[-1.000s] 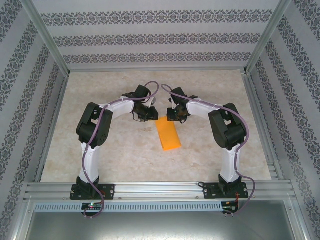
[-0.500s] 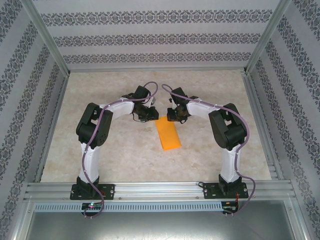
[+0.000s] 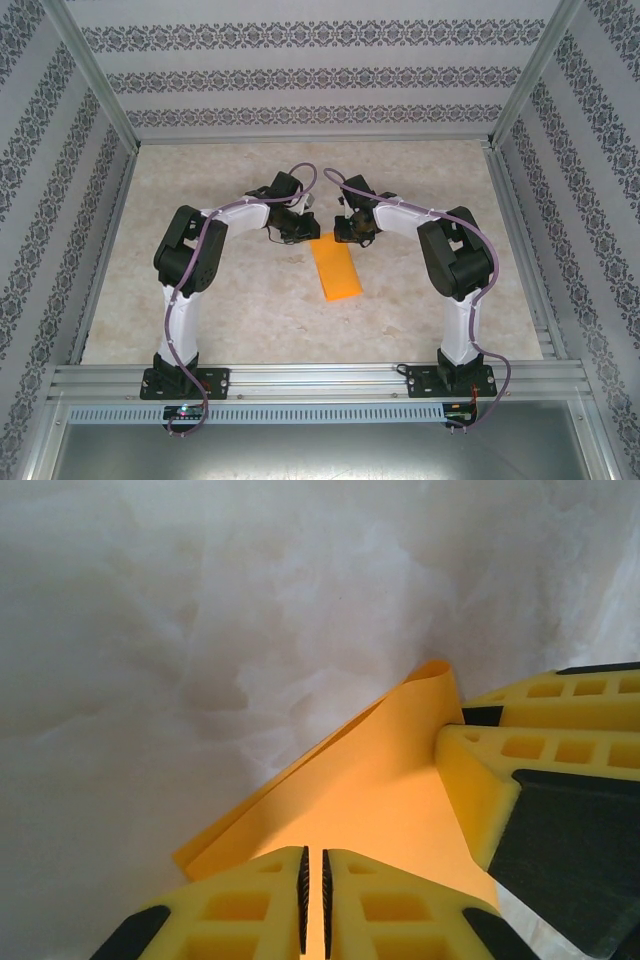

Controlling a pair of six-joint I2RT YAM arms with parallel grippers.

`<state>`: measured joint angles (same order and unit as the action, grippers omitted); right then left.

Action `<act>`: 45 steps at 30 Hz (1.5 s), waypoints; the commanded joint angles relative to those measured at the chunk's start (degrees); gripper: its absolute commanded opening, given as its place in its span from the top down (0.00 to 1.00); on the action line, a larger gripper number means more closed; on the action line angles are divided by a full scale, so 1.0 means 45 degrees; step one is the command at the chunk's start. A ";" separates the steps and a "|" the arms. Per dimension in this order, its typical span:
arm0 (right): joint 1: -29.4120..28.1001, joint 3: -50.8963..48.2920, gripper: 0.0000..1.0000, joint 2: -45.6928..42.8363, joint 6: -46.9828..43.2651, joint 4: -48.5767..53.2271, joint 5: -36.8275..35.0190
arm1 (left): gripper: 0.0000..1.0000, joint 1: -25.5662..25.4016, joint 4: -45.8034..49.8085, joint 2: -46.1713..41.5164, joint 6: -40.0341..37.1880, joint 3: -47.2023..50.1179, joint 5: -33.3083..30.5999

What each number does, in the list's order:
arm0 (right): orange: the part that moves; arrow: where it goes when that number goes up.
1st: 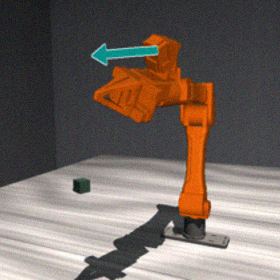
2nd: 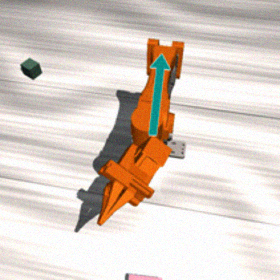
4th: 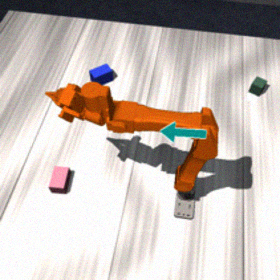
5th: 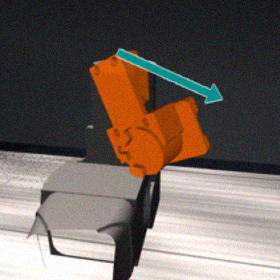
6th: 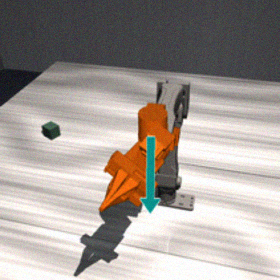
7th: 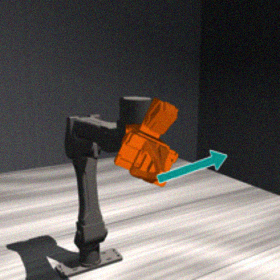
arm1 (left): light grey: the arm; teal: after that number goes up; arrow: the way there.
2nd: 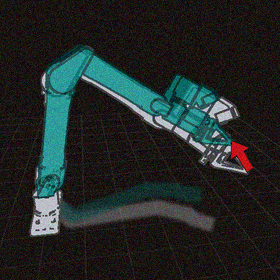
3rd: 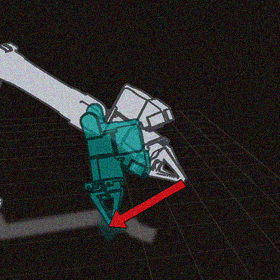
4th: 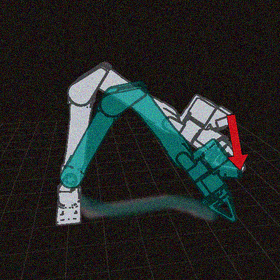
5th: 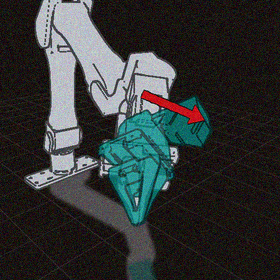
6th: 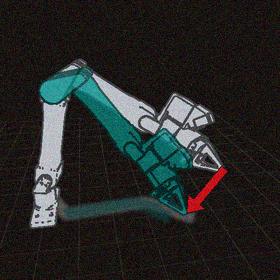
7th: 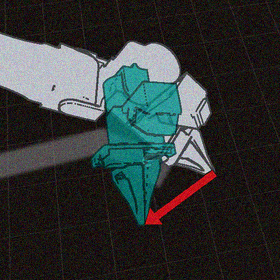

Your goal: Fold a paper plane with a square sheet of paper (pick it up from the middle)

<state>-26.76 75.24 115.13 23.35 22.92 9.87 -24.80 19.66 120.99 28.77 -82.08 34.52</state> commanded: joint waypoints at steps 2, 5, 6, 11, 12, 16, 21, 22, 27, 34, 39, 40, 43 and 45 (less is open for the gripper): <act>-0.0111 -0.0451 0.79 0.0051 0.0310 0.0474 0.0023 | 0.85 -0.0160 -0.0278 0.0497 -0.0099 -0.0462 0.0302; -0.0121 -0.0471 0.79 0.0039 0.0331 0.0454 0.0053 | 0.86 -0.0154 -0.0095 0.0688 -0.0262 -0.0589 0.0264; -0.0126 -0.0471 0.79 0.0037 0.0328 0.0449 0.0071 | 0.87 -0.0168 0.0051 0.0747 -0.0361 -0.0653 0.0159; -0.0057 -0.0529 0.79 -0.0075 0.0337 0.0418 0.0117 | 0.87 -0.0174 0.0789 0.0962 -0.0885 -0.0868 -0.0383; -0.0050 -0.0529 0.79 -0.0127 0.0341 0.0415 0.0146 | 0.88 -0.0198 0.0971 0.1000 -0.1021 -0.0883 -0.0520; 0.0086 -0.0588 0.78 -0.0378 0.0367 0.0309 0.0306 | 0.90 -0.0255 0.1822 0.1243 -0.1718 -0.1074 -0.1318; 0.0261 -0.0680 0.75 -0.0761 0.0335 0.0276 0.0549 | 0.90 -0.0290 0.2440 0.1424 -0.2378 -0.1065 -0.2097; 0.0311 -0.0731 0.75 -0.0913 0.0313 0.0259 0.0589 | 0.90 -0.0306 0.2498 0.1456 -0.2457 -0.1030 -0.2222; 0.0878 -0.1384 0.70 -0.2074 0.0307 -0.0222 0.1133 | 0.90 -0.0290 0.2735 0.1515 -0.2830 -0.0893 -0.2710; 0.1428 -0.2763 0.74 -0.2617 0.2149 -0.3187 0.4877 | 0.90 -0.0344 0.2906 0.1561 -0.3279 -0.0824 -0.3149; 0.1418 -0.2780 0.80 -0.1671 0.2935 -0.4474 0.6160 | 0.90 -0.0381 0.2975 0.1613 -0.3496 -0.0805 -0.3368; 0.1427 -0.2726 0.81 -0.1488 0.3026 -0.4652 0.6267 | 0.90 -0.0388 0.2975 0.1628 -0.3537 -0.0821 -0.3411; 0.1434 -0.2414 0.83 -0.0939 0.3052 -0.4674 0.6492 | 0.90 -0.0391 0.3045 0.1696 -0.3606 -0.0875 -0.3509; 0.1482 -0.2246 0.83 -0.0629 0.2894 -0.4488 0.6425 | 0.90 -0.0393 0.3072 0.1681 -0.3626 -0.0843 -0.3546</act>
<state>-20.01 63.37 110.43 35.70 4.16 35.94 -26.89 25.78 124.40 14.66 -87.74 27.07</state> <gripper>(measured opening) 0.174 0.101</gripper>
